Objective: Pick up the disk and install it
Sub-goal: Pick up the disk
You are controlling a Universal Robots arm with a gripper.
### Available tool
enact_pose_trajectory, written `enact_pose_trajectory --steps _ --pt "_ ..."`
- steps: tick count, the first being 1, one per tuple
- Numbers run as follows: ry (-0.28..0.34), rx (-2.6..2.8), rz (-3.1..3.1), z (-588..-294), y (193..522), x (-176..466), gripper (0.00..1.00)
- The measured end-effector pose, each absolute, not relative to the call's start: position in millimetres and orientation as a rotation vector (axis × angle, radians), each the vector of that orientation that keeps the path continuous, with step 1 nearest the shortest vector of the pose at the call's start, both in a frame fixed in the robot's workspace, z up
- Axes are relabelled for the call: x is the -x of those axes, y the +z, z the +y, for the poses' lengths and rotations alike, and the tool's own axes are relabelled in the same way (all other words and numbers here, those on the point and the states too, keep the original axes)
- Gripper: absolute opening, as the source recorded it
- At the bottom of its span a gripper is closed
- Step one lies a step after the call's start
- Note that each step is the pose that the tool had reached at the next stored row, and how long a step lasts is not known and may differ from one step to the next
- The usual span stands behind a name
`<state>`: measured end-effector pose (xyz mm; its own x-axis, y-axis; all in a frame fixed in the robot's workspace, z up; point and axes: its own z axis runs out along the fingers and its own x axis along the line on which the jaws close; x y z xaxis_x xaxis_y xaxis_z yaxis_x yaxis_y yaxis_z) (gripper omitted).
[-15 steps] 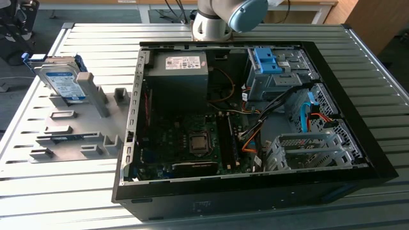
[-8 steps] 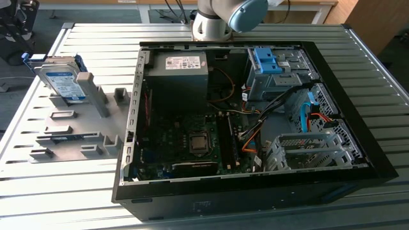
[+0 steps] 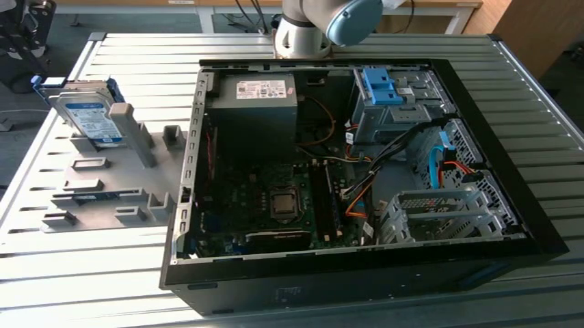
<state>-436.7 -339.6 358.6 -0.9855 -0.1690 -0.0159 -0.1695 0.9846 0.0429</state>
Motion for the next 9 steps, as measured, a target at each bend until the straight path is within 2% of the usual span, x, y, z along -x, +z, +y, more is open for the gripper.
enact_pose_trajectory --steps 9 --pt "0.069 0.274 3.117 -339.6 358.6 436.8 0.11"
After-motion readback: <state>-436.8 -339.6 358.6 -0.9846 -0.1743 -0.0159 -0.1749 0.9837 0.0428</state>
